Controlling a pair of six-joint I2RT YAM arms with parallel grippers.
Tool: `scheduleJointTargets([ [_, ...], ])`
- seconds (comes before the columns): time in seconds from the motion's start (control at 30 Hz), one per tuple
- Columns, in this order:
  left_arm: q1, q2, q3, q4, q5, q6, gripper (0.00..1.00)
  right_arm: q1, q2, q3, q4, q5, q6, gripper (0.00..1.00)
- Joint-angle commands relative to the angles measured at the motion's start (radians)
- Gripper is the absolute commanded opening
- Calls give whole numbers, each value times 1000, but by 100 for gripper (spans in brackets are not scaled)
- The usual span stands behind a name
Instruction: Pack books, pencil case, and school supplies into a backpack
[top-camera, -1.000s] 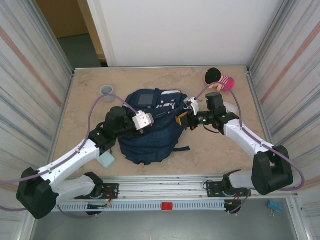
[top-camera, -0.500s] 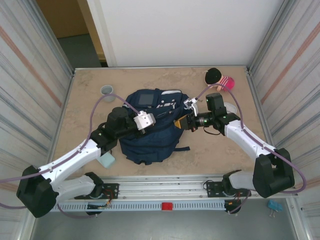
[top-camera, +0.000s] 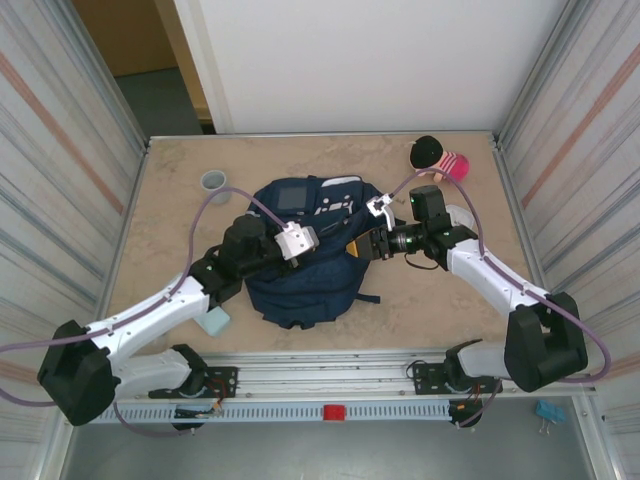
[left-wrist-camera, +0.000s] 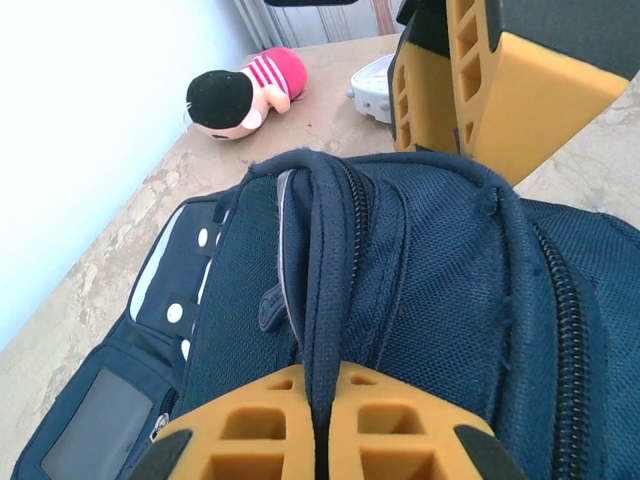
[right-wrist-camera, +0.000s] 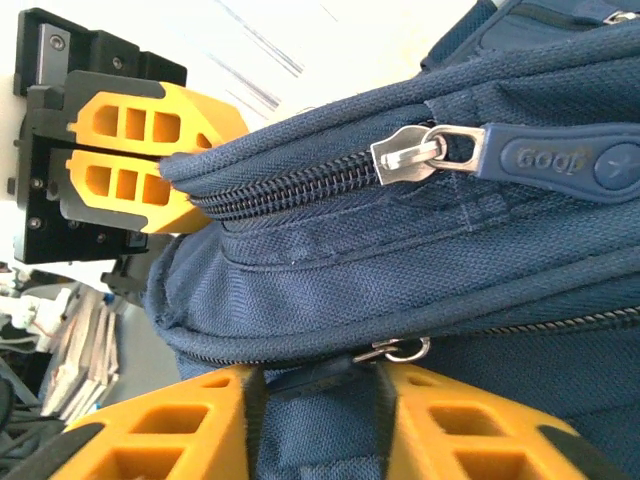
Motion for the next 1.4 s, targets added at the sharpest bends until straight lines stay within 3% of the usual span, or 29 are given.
scheduleJointTargets([
  [0.0, -17, -16, 43, 155, 20, -11, 0, 6, 10, -2, 41, 11, 43, 42],
  [0.27, -17, -23, 31, 161, 20, -11, 0, -1, 11, 7, -7, 84, 66, 47],
  [0.47, -18, -32, 32, 158, 20, -6, 0, -2, 15, 20, -82, 196, 25, 22],
  [0.63, -17, -34, 34, 149, 0, -4, 0, -9, 1, 32, -113, 213, 2, 0],
  [0.9, -46, 34, 63, 143, -268, -67, 0, 9, -93, 55, -163, 175, 20, 0],
  [1.07, -83, 135, 104, 167, -428, -101, 0, 94, -132, 111, -285, 253, 29, 0],
  [1.3, -97, 194, 117, 259, -375, -151, 0, 221, -136, 56, -227, 284, 162, 0],
  [1.37, -98, 192, 107, 279, -351, -150, 0, 232, -145, 40, -228, 301, 166, 6],
])
